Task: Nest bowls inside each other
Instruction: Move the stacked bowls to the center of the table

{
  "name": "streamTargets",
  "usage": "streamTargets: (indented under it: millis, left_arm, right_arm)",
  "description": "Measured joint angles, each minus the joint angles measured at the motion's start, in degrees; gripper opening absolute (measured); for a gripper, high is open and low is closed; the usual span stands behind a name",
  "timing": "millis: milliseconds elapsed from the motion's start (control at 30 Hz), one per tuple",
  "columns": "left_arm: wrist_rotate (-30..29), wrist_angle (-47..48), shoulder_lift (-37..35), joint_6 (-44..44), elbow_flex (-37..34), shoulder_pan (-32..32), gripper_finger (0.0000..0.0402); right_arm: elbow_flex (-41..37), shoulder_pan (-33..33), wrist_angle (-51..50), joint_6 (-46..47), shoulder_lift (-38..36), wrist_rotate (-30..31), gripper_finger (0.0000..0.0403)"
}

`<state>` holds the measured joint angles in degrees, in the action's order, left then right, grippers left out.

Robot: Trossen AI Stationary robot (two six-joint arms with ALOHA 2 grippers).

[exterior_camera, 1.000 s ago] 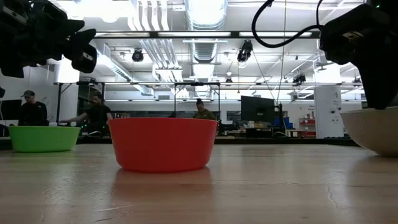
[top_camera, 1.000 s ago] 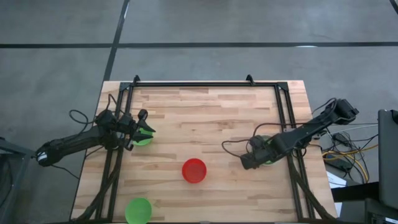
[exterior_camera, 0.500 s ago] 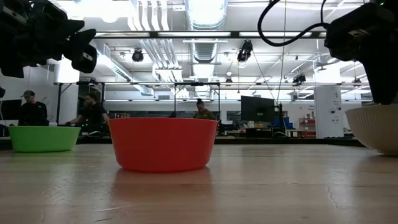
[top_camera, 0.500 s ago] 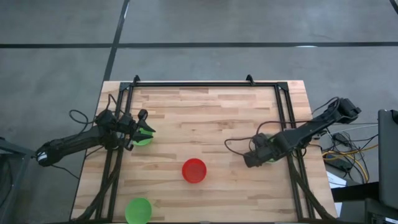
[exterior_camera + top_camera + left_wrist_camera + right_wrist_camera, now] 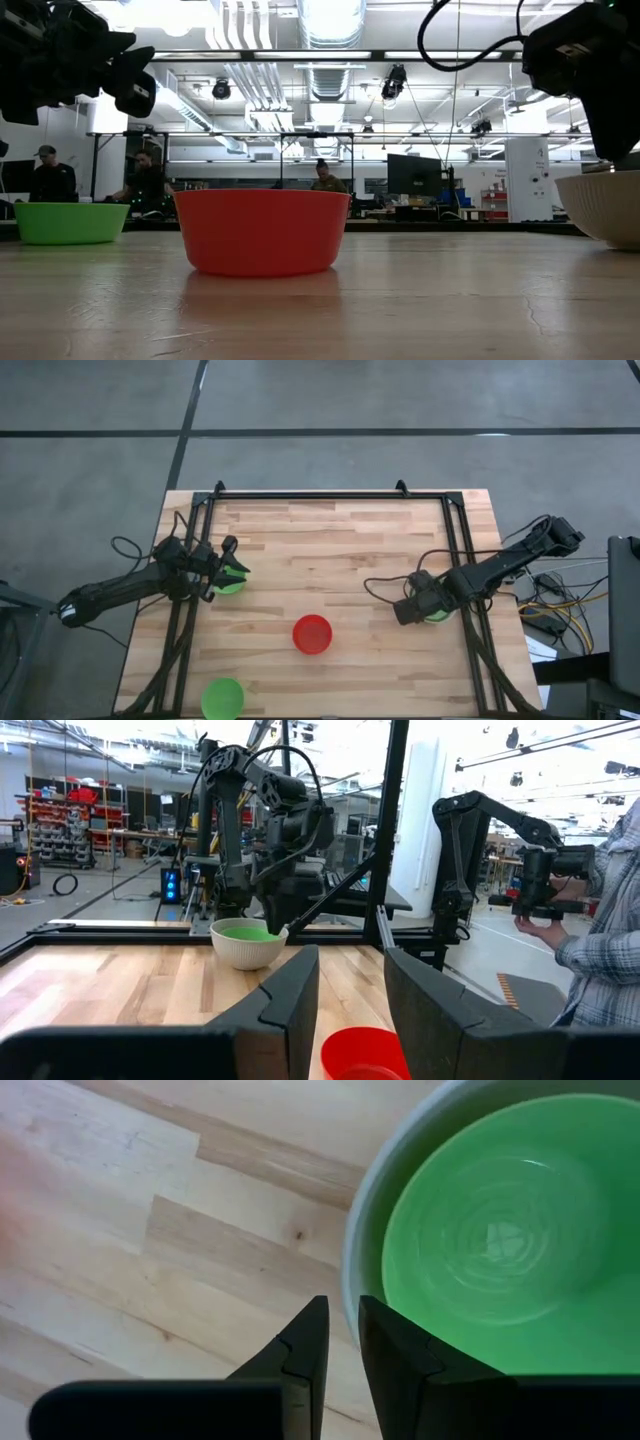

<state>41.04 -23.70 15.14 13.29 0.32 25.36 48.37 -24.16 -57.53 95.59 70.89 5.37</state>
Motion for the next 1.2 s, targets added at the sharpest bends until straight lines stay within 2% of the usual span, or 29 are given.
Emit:
streamTargets:
  millis: [900, 1200]
  left_arm:
    - [0.0, 0.0, 0.0, 0.0, 0.0, 0.0, 0.0122]
    - [0.0, 0.0, 0.0, 0.0, 0.0, 0.0, 0.0122]
  right_arm:
    - [-3.3, 0.2, 4.7, -1.5, 0.1, -2.0, 0.0058]
    - [-3.4, 0.2, 4.8, -1.8, 0.1, -2.0, 0.0012]
